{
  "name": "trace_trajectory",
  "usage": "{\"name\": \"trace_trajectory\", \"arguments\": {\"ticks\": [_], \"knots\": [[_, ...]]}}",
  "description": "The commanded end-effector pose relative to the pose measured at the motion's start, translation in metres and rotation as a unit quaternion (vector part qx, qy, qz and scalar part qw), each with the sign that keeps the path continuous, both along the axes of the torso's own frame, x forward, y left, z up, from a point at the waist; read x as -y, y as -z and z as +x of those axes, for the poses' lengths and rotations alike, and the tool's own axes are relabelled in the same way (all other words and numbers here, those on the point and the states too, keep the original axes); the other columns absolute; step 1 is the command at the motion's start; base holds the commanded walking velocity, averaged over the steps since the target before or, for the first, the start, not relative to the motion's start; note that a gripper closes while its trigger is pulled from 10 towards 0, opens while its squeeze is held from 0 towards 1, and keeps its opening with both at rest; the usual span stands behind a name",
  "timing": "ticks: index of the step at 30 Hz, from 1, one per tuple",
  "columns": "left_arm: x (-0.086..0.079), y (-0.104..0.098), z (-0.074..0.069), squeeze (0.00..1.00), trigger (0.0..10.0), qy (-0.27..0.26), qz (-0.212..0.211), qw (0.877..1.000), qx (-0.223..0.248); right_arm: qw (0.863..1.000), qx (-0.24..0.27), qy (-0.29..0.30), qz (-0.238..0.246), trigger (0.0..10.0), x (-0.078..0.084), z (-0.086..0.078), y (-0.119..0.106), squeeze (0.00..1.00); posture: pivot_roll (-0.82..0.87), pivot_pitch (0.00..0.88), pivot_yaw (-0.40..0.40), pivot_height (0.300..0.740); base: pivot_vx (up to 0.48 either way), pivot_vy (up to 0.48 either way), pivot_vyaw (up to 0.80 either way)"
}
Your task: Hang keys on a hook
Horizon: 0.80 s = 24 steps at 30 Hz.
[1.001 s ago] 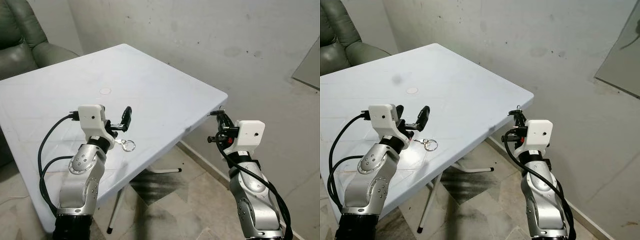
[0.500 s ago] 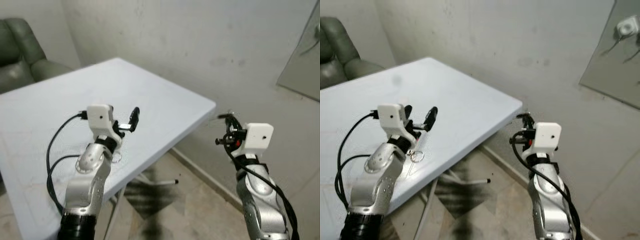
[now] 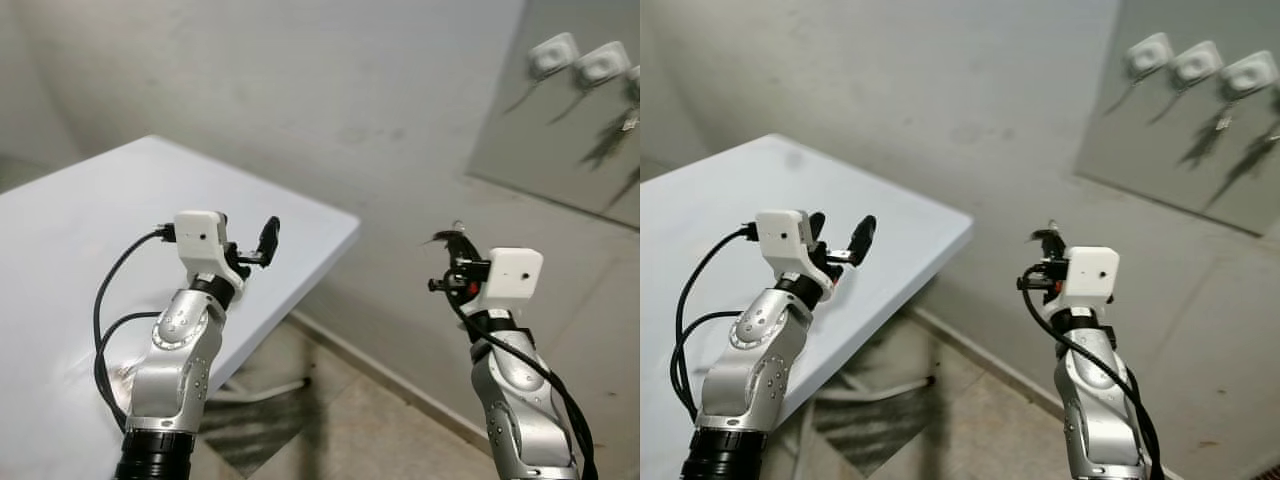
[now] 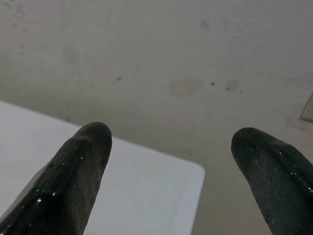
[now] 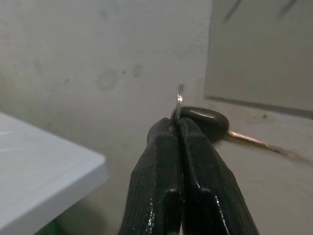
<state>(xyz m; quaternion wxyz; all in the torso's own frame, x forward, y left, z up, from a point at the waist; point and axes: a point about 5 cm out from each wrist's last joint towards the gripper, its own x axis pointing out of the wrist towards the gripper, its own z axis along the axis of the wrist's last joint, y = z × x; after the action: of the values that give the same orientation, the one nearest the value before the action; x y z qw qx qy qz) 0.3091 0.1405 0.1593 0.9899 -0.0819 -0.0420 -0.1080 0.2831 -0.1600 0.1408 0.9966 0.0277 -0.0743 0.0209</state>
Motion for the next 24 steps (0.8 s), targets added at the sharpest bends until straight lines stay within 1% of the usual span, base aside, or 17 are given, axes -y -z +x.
{"name": "trace_trajectory", "arguments": {"ticks": [1,11,14,16,19,24], "knots": [[-0.0069,-0.0032,0.0009,0.00,10.0,-0.009,0.003,1.000,0.002,1.000,0.003,-0.014,0.005,10.0,-0.0082,0.0019,-0.0037,0.00,0.03,0.008,0.013,0.740,0.352,0.000,-0.74],[-0.0066,-0.0030,0.0000,0.00,10.0,-0.012,0.001,1.000,0.003,1.000,0.001,-0.019,0.001,10.0,-0.0094,0.0030,-0.0040,0.00,0.03,0.003,0.006,0.740,0.350,0.000,-0.74],[-0.0066,-0.0030,-0.0001,0.00,10.0,-0.012,0.001,1.000,0.003,1.000,0.008,-0.019,0.006,10.0,-0.0098,0.0026,-0.0054,0.00,0.03,0.003,0.006,0.740,0.347,0.000,-0.72],[-0.0059,-0.0023,-0.0008,0.00,10.0,-0.015,-0.009,1.000,0.000,1.000,0.016,-0.018,0.008,10.0,-0.0095,0.0016,-0.0070,0.00,0.03,0.003,0.006,0.740,0.126,0.000,0.00],[-0.0039,-0.0024,-0.0018,0.00,10.0,-0.005,-0.010,1.000,0.001,1.000,0.006,-0.022,0.000,10.0,-0.0102,0.0014,-0.0051,0.00,0.03,0.003,0.005,0.740,0.000,0.000,0.00],[-0.0028,-0.0028,-0.0026,0.00,10.0,-0.003,-0.005,1.000,0.003,1.000,0.004,-0.022,-0.004,10.0,-0.0079,0.0009,-0.0043,0.00,0.03,0.003,0.001,0.740,0.000,0.000,0.00]]}}
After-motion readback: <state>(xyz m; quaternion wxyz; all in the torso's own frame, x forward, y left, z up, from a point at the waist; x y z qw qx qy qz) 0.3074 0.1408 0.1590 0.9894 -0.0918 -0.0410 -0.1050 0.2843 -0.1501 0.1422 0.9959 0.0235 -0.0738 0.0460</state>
